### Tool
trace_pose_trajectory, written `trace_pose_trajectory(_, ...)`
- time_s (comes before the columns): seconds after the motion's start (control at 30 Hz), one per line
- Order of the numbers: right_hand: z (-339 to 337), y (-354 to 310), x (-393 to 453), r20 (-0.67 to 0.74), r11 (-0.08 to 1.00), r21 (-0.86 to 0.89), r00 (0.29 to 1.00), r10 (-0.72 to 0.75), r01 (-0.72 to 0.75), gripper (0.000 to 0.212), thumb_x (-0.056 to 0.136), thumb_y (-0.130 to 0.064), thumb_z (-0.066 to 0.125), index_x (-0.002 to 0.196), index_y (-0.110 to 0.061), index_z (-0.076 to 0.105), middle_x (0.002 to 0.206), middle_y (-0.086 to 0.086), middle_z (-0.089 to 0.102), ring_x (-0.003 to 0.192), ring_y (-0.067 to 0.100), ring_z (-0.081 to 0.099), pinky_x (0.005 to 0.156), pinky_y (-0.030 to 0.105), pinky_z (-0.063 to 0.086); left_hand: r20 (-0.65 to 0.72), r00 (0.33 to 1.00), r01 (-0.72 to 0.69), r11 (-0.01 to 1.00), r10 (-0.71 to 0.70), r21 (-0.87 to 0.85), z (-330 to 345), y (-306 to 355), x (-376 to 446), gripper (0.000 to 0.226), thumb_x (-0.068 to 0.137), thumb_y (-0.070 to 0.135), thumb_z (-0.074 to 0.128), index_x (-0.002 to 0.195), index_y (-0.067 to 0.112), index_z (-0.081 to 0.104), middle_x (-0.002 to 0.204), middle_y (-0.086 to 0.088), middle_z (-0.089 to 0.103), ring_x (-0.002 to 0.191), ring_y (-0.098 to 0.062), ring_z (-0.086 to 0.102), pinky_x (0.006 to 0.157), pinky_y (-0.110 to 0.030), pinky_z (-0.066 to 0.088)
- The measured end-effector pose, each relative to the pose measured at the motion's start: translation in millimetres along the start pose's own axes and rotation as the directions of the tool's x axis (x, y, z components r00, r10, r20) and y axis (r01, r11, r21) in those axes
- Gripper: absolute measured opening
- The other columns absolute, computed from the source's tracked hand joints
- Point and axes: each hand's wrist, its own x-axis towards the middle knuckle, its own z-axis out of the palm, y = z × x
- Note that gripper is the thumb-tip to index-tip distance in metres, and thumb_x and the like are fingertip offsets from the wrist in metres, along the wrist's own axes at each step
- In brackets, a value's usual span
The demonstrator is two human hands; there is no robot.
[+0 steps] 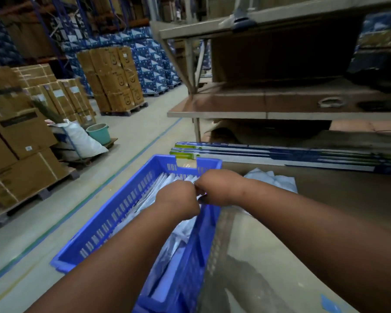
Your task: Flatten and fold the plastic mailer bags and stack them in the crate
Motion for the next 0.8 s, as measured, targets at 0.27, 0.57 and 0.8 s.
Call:
trace_pose_trajectory(0.27,18.8,102.8,-111.4,-0.084,0.965,0.127,0.966,0.243,-0.231,0.016,0.092,-0.04,0.068,0.107,-0.034,0.071,0.109,-0.007,0.072,0.1,0.02,0.063,0.075,0.035,0.051,-0.098,0.96,-0.269,0.962,0.264,-0.037,1.8,135.3,31.1,0.027,0.085,0.041,0.068,0.105,0.024,0.074,0.103,-0.004,0.073,0.101,-0.029,0.071,0.073,-0.032,0.049)
trace_pose_trajectory(0.57,162.5,167.4,-177.0,0.015,0.744,0.436,0.83,0.557,-0.507,0.035,0.089,-0.052,0.064,0.121,-0.038,0.065,0.119,-0.008,0.061,0.11,0.021,0.063,0.084,0.035,0.054,0.0,0.965,-0.258,0.948,0.263,-0.184,106.8,206.6,47.6,0.019,0.088,0.046,0.069,0.09,0.027,0.064,0.095,0.005,0.07,0.085,-0.016,0.061,0.068,-0.03,0.045)
trace_pose_trajectory(0.8,199.4,172.5,-114.5,-0.076,0.562,0.574,0.644,0.761,-0.596,0.049,0.09,-0.06,0.067,0.121,-0.023,0.061,0.122,0.006,0.057,0.105,0.028,0.064,0.082,0.039,0.056,0.073,0.987,-0.119,0.956,0.143,-0.266,131.6,205.8,53.2,0.022,0.081,0.04,0.073,0.072,0.021,0.066,0.076,0.007,0.071,0.076,-0.012,0.065,0.065,-0.027,0.041)
